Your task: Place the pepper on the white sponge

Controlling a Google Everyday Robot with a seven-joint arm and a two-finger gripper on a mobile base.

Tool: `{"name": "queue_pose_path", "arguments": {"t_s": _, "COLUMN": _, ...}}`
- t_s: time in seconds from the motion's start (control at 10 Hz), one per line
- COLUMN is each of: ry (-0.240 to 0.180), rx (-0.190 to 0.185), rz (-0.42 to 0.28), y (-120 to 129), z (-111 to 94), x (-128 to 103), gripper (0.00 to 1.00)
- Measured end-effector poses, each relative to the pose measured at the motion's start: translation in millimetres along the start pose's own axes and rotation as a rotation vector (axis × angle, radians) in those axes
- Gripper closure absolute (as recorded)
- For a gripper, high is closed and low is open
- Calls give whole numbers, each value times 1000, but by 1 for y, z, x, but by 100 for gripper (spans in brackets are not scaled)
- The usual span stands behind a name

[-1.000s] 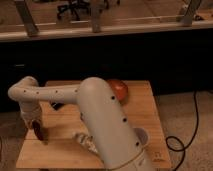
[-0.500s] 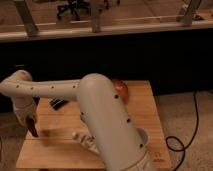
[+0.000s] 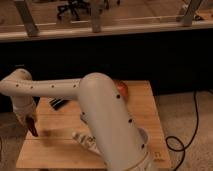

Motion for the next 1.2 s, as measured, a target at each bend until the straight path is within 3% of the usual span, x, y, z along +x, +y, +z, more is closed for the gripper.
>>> {"name": "queue_pose_path", "arguments": {"t_s": 0.3, "ry": 6, "rx": 3, "rz": 5, "y": 0, "z": -1, "x": 1, "gripper": 88}}
{"name": "queue_pose_path", "arguments": {"t_s": 0.4, "ry": 7, "rx": 5, "rz": 6, "y": 1, "z": -1, "x": 1, "gripper": 86}}
{"name": "queue_pose_path", "arguments": {"t_s": 0.7, "ry": 11, "rx": 10, "rz": 6, "y": 3, "z": 2, "x": 1, "gripper": 62}}
{"name": "queue_pose_path", "arguments": {"t_s": 0.8, "ry": 12, "rx": 12, "rz": 7, "y": 4, "z": 2, "x": 2, "gripper": 59}}
{"name": "queue_pose_path", "arguments": {"t_s": 1.2, "ry": 17, "rx": 18, "rz": 10, "y": 4, "z": 6, "x": 1, "gripper": 77}}
